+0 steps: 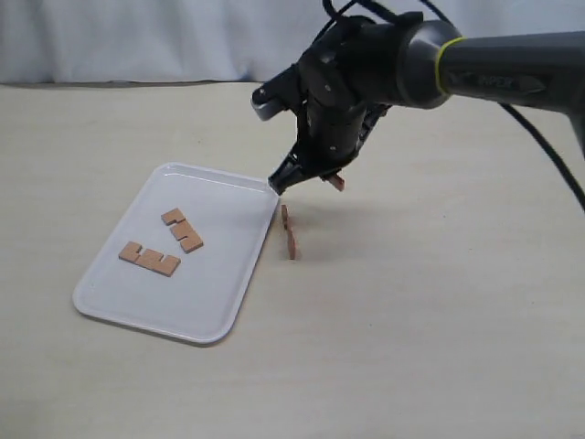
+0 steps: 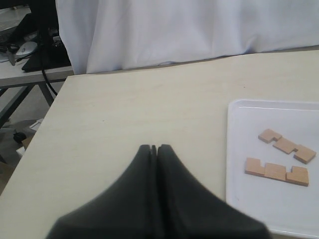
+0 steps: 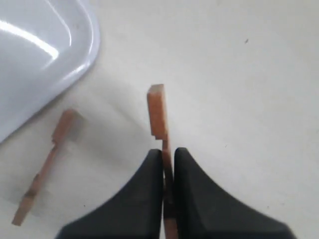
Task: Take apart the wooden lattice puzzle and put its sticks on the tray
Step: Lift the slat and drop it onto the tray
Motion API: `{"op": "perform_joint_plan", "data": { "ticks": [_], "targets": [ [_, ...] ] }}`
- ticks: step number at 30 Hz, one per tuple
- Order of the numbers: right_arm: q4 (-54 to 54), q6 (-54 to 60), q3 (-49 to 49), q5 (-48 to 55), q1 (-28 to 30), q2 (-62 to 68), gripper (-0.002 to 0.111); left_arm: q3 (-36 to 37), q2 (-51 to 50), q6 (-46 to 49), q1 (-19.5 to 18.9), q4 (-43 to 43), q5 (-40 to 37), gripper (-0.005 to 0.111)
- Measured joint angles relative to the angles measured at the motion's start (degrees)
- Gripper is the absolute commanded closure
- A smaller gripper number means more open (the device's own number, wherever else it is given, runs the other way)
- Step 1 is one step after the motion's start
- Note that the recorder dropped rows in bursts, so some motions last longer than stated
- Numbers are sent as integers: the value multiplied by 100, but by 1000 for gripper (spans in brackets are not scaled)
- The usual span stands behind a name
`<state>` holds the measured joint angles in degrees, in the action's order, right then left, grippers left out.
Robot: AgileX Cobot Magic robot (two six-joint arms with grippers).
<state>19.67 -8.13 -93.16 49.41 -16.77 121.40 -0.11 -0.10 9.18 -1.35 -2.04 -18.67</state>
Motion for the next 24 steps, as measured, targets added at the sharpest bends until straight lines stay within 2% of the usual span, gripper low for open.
{"op": "perform_joint_plan", "data": {
  "ticks": [5,11,16,21,24],
  "targets": [
    [-941,179,0,-1079,0,-276,104,0,0,0,0,0,0,107],
    [-3141,1689,212,-1876,0,-276,104,0,0,0,0,0,0,107],
    [-5139,3596,298,-1829,0,-240,104,0,0,0,0,0,0,107],
    [-6820,4918,310,-1475,0,13,103,0,0,0,0,0,0,107],
    [-7380,5343,310,-1392,0,165,92,0,0,0,0,0,0,107]
  ]
}}
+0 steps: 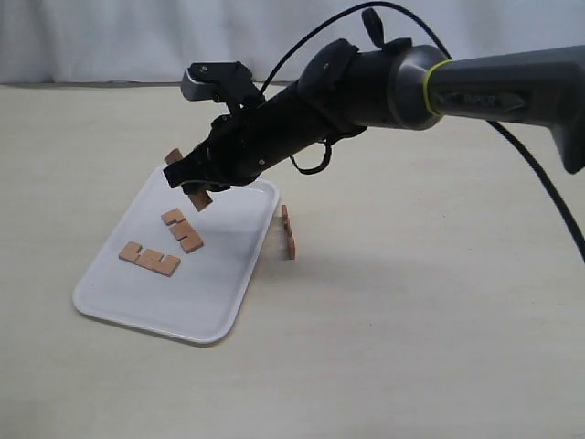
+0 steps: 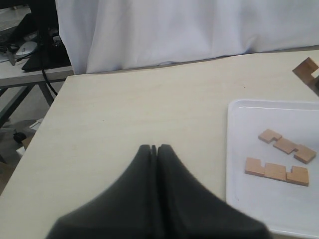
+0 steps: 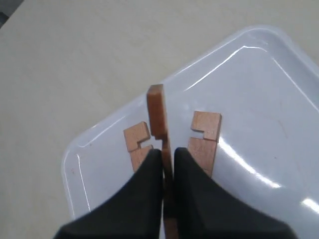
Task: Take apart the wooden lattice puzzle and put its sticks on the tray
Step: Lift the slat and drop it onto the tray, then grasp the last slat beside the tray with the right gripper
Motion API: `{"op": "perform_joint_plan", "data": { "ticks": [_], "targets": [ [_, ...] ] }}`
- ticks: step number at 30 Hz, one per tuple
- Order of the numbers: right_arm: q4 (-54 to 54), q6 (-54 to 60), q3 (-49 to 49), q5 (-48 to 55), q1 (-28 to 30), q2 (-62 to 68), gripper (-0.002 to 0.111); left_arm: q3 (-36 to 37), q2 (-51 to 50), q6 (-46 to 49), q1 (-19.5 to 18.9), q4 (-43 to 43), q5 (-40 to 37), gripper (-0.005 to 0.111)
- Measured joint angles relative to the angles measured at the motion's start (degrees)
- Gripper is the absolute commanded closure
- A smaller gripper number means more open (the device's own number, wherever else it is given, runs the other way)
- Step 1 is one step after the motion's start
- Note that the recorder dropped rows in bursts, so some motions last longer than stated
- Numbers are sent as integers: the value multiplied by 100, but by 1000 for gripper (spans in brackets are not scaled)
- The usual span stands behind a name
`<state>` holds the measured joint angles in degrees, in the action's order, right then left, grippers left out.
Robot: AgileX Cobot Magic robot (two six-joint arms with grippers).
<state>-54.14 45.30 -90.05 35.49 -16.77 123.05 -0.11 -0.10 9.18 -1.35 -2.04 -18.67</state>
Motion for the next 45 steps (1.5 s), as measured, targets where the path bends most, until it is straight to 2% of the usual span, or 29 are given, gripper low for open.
{"op": "perform_joint_plan", "data": {
  "ticks": [4,6,8,13,16,20,23,28,39,41,45],
  "targets": [
    [-292,156,9,0,0,114,65,0,0,0,0,0,0,107],
    [-305,173,9,0,0,126,57,0,0,0,0,0,0,107],
    [-305,183,9,0,0,126,56,0,0,0,0,0,0,107],
    [266,58,9,0,62,-83,62,0,0,0,0,0,0,107],
    [1226,-562,9,-30,135,-424,62,0,0,0,0,0,0,107],
    [3275,-1946,9,-7,176,-733,62,0,0,0,0,0,0,107],
    [4438,-2862,9,244,176,-762,56,0,0,0,0,0,0,107],
    [4933,-3299,9,924,183,-617,47,0,0,0,0,0,0,107],
    [4925,-3501,9,1092,82,107,48,0,0,0,0,0,0,107],
    [4925,-3512,9,1043,62,224,53,0,0,0,0,0,0,107],
    [4963,-3534,9,1004,62,341,80,0,0,0,0,0,0,107]
  ]
}}
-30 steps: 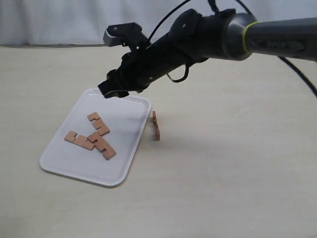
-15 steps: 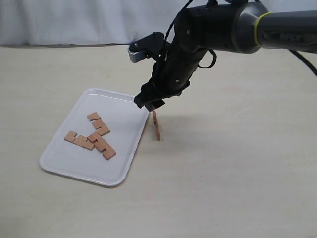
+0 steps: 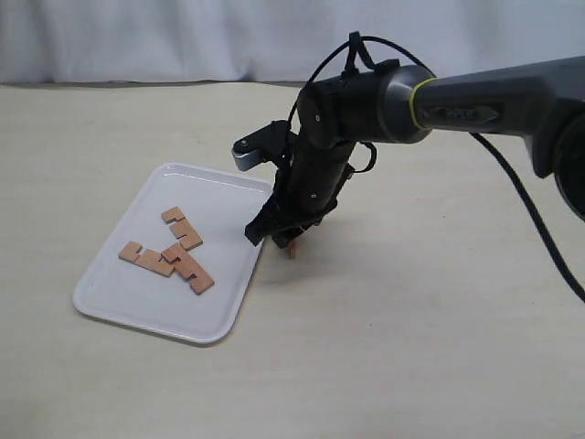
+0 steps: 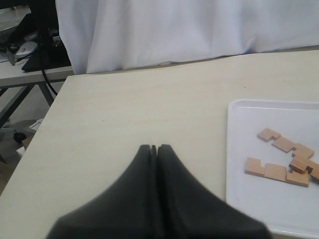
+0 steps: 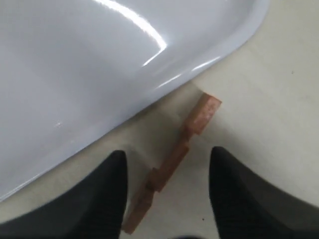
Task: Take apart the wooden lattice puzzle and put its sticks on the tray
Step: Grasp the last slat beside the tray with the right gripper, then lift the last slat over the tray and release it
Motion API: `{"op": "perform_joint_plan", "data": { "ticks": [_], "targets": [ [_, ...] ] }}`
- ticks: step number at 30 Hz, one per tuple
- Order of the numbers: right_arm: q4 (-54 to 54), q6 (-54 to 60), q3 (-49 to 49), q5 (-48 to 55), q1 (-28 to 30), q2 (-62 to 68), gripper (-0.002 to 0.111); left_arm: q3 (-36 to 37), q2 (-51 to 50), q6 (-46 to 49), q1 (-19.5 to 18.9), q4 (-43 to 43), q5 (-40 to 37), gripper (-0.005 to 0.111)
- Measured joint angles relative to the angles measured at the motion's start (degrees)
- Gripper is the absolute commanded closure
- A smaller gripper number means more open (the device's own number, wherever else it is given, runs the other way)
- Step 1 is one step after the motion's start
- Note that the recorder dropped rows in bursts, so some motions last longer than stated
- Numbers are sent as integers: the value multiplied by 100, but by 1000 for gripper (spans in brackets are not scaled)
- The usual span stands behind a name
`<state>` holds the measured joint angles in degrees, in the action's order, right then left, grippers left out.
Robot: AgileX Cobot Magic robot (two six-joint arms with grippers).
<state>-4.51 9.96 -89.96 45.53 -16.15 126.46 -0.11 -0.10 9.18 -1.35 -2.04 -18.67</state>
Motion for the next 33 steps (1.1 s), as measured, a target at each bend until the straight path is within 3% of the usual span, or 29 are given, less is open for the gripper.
{"op": "perform_joint_plan", "data": {
  "ticks": [3,4,19,33],
  "targets": [
    [27,-12,0,-3,-6,14,102,0,0,-11,0,0,0,107],
    [27,-12,0,-3,-6,14,104,0,0,-11,0,0,0,107],
    [73,37,0,-290,-6,-922,104,0,0,-11,0,0,0,107],
    [-1724,549,141,-1090,-6,-1244,104,0,0,-11,0,0,0,107]
  ]
}}
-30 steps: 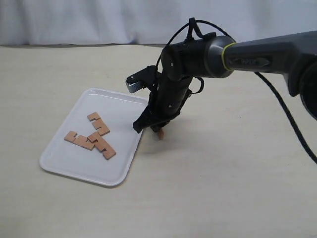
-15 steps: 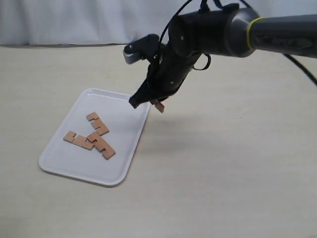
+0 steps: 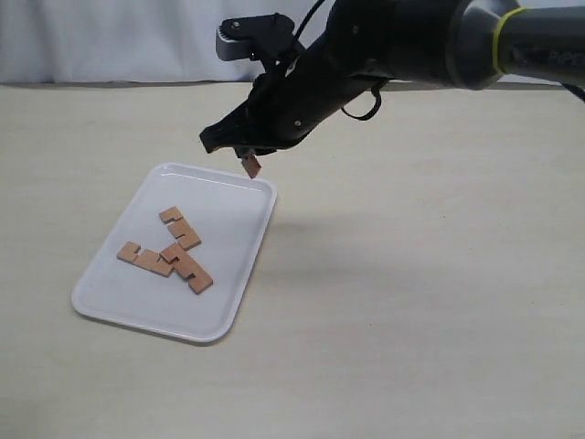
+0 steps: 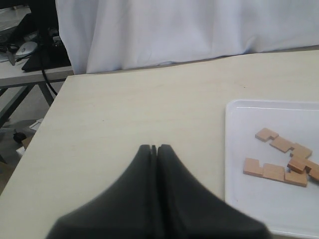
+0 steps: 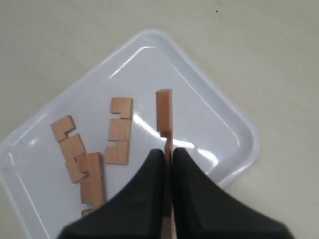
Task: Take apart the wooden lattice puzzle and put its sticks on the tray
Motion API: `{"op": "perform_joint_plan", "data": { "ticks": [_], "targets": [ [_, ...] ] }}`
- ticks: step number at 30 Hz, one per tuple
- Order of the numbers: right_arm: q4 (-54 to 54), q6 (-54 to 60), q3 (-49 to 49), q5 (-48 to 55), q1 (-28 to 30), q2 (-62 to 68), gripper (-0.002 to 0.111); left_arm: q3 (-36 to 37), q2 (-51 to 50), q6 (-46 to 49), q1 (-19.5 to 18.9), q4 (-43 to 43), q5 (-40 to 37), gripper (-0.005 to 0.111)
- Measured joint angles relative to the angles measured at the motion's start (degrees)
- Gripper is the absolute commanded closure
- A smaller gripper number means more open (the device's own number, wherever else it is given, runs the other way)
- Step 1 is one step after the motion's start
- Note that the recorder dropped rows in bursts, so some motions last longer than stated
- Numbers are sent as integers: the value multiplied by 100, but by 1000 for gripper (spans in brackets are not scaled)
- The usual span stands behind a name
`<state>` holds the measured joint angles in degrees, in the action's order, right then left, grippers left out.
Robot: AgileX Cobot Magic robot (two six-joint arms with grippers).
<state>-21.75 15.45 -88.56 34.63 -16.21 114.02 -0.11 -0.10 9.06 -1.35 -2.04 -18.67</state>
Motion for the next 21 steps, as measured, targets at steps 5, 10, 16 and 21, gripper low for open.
{"op": "perform_joint_plan", "data": {
  "ticks": [5,10,16,21],
  "targets": [
    [-1726,1557,0,-158,-135,507,103,0,0,0,0,0,0,107],
    [-2233,3103,23,-640,-715,969,72,0,0,0,0,0,0,107],
    [-1508,3130,-193,-817,-855,963,55,0,0,0,0,0,0,107],
    [935,1697,-310,-167,-855,570,96,0,0,0,0,0,0,107]
  ]
}}
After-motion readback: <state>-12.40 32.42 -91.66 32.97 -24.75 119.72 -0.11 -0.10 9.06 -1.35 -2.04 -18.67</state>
